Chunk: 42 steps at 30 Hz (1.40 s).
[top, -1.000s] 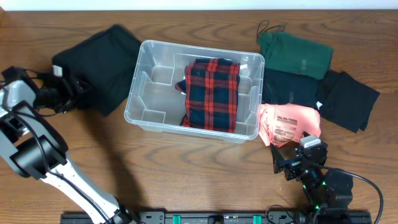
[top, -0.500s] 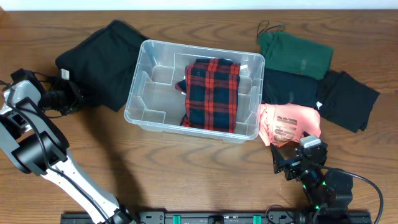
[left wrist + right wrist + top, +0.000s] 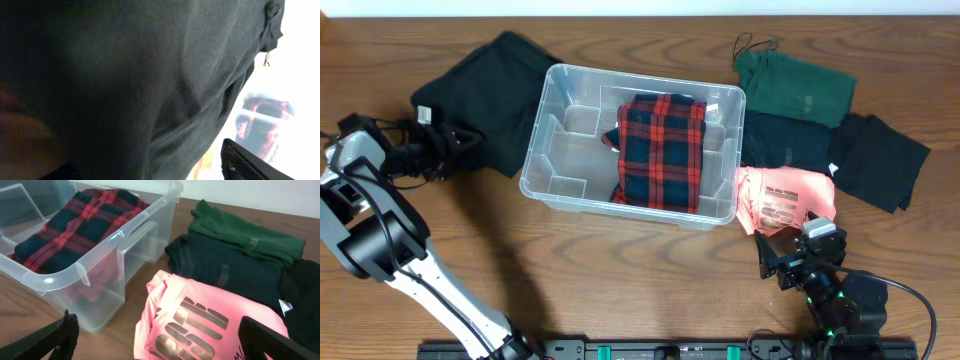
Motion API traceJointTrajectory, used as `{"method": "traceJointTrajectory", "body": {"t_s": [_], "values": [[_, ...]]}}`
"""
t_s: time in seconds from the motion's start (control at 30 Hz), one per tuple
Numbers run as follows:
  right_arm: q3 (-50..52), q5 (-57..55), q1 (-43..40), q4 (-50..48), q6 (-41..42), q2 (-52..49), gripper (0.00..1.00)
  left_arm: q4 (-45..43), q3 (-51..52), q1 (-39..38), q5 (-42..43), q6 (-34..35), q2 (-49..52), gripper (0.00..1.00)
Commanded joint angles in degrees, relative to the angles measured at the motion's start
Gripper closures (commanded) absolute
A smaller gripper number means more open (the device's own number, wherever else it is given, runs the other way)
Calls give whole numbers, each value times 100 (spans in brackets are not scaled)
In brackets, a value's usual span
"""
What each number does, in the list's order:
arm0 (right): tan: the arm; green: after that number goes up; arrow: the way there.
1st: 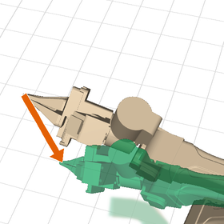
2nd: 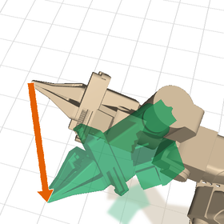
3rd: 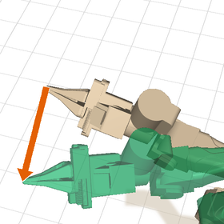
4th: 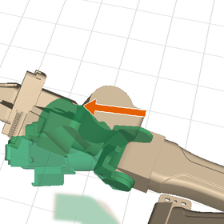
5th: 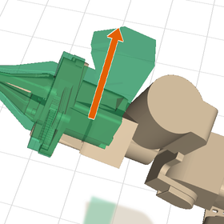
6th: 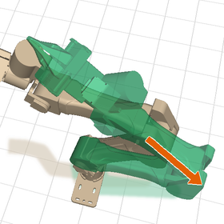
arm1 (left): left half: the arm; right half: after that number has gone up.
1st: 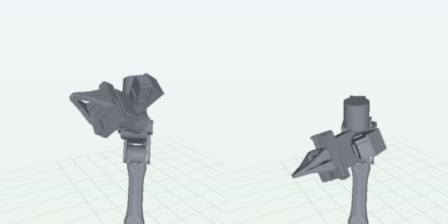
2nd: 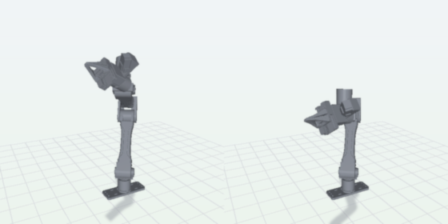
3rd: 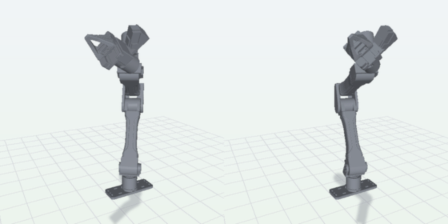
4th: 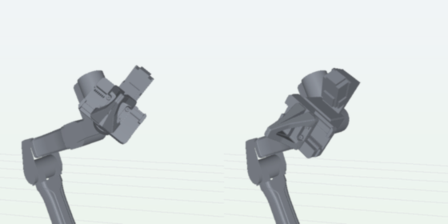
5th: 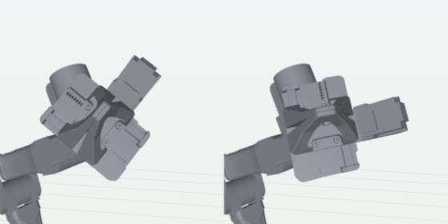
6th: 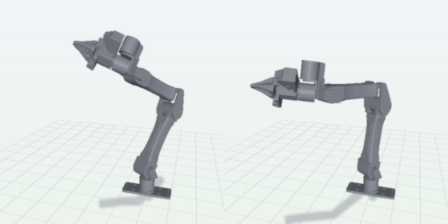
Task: Pack container
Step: 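Move the left gripper to the black garment and grasp it, then lift the black garment with the left gripper and carry it over the bin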
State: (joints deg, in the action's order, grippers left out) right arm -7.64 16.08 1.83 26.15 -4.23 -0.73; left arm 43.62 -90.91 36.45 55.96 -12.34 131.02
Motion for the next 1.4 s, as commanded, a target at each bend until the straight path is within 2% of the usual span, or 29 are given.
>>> {"method": "traceJointTrajectory", "body": {"t_s": [0.0,0.13,0.2,0.33,0.43,0.5,0.6,0.7,0.93,1.27,1.37], "values": [[17,26,-26,4,-57,13,1,-273,118,-146,-92,144,195,28],[17,26,-26,4,-55,13,1,-555,118,-260,-98,216,197,28],[17,26,-26,4,-57,13,1,-671,118,-317,-103,214,197,31],[17,26,-26,4,-57,13,1,-844,118,-391,-116,212,197,50],[17,26,-26,4,-57,13,1,-890,118,-387,-116,212,197,74],[17,26,-26,4,-57,13,1,-879,118,-365,-109,214,195,79],[17,26,-26,4,-55,13,1,-721,116,-304,-109,212,184,80],[17,26,-26,4,-57,13,1,-448,114,-155,-87,212,28,94],[17,26,-26,4,-57,13,1,138,-13,125,35,208,-1137,94],[17,26,-26,4,-57,13,1,20,-15,-92,223,411,-3853,94],[17,26,-26,4,-55,13,1,-197,-15,-223,732,658,-4516,94]]}}
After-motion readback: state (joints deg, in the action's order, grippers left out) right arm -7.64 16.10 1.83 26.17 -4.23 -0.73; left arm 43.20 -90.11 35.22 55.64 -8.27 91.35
